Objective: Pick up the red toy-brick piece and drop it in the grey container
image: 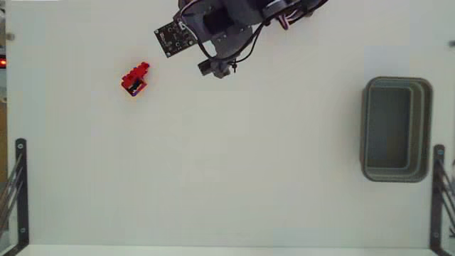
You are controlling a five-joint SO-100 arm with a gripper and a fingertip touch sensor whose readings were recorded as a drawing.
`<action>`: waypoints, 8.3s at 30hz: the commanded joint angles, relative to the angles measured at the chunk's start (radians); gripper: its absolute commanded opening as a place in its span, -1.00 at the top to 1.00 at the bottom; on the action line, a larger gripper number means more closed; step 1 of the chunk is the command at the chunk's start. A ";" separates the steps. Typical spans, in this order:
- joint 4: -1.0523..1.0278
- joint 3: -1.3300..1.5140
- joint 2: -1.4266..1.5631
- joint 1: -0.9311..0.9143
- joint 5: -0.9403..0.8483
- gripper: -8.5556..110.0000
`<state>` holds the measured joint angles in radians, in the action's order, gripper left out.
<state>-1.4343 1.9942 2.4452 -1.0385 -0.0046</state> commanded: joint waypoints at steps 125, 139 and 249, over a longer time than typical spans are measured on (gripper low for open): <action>0.409 -0.609 -0.984 -0.021 0.005 -1.00; 0.458 -0.557 -0.981 -0.021 0.005 -1.00; 0.696 -0.340 -1.002 -0.021 0.005 -0.80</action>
<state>-0.7532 1.6490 1.4128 -1.0400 -0.0046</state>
